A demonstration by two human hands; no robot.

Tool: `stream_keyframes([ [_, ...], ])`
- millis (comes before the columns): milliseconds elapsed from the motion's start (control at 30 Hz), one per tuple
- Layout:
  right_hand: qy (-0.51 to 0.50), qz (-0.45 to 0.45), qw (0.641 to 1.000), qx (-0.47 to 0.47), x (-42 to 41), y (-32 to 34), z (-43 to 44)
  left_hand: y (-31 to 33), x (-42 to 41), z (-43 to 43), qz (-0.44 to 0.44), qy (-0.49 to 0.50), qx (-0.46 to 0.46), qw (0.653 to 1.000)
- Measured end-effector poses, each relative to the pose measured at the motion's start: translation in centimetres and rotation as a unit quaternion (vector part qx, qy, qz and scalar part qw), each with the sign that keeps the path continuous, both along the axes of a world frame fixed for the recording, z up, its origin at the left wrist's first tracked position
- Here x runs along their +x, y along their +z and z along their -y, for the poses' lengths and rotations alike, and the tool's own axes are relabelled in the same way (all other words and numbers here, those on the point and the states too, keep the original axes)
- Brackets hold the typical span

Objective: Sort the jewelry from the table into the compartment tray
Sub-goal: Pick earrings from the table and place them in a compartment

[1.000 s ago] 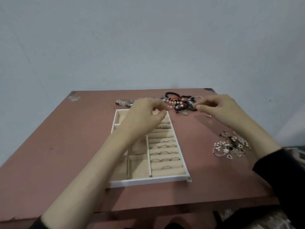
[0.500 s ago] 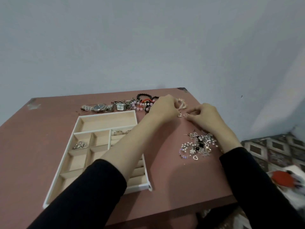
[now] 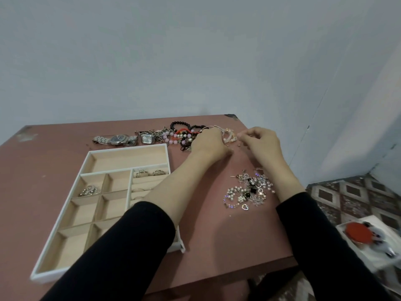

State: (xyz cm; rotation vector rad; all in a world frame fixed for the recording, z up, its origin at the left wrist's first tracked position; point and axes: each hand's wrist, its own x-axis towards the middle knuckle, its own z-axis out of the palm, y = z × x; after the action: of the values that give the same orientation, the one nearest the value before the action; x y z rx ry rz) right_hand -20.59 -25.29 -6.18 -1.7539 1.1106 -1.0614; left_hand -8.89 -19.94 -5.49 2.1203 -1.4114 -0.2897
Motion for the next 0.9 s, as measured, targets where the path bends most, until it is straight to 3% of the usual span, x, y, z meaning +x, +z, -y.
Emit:
stream_keyframes([
  [300, 0.002, 0.082, 0.994, 0.071, 0.2, 0.0, -0.1, 0.5, 0.1, 0.8, -0.059, 0.007, 0.038, 0.997],
  [533, 0.011, 0.074, 0.995, 0.066, 0.4, 0.0, -0.8, 0.8, 0.7, -0.5, -0.079, -0.020, 0.002, 0.997],
  [700, 0.029, 0.063, 0.997, 0.029, 0.9, 0.4, -2.1, 2.4, 3.6, -4.6, -0.113, -0.049, -0.019, 0.992],
  [900, 0.105, 0.098, 0.989, 0.032, 3.6, 2.0, -6.7, 3.6, 9.1, -13.2, -0.128, -0.018, -0.097, 0.987],
])
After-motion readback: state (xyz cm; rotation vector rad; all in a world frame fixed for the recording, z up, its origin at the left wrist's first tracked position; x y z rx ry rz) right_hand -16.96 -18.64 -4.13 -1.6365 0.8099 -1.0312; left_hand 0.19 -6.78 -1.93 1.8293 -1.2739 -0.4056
